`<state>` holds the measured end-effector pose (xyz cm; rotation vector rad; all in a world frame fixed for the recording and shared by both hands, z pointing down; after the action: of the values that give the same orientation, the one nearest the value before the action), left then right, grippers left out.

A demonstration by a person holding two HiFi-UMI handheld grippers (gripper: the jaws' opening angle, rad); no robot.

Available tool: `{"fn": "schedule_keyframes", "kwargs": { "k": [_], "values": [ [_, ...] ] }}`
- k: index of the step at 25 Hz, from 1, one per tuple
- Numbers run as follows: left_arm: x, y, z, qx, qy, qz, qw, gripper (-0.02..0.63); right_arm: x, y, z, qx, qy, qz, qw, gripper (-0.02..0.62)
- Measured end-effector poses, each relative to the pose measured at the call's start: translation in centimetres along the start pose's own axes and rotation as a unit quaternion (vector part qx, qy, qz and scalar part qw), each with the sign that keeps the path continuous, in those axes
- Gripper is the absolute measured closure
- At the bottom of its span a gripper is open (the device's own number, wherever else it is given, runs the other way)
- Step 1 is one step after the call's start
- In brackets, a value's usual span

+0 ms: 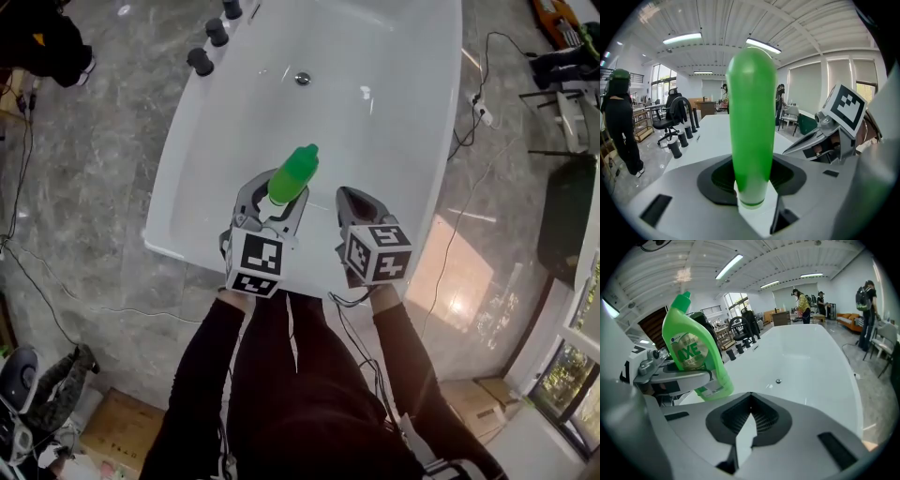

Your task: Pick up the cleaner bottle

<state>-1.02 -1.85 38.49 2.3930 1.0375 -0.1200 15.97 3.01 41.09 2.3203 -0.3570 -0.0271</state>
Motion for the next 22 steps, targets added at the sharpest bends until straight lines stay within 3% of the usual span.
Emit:
{"fn": "schedule_keyframes", "kwargs": {
  "k": [22],
  "values": [
    [2.5,1.7,0.0,0.006,0.013,-0.031,0.9994,0.414,1.1,-0.8,-1.4,0.002,-0.024,-0.002,1.0,0.595]
  ]
}}
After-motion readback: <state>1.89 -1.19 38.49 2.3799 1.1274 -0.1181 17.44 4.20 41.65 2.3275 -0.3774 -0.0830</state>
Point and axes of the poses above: the fingertips, and each gripper's own axes: y forward along the fingers, x to its right, z out of its top, the point moved 9 cm from there along -y, backward along the fingers, and after that the axes turned 14 degrees about -y, right-handed, at the moved point
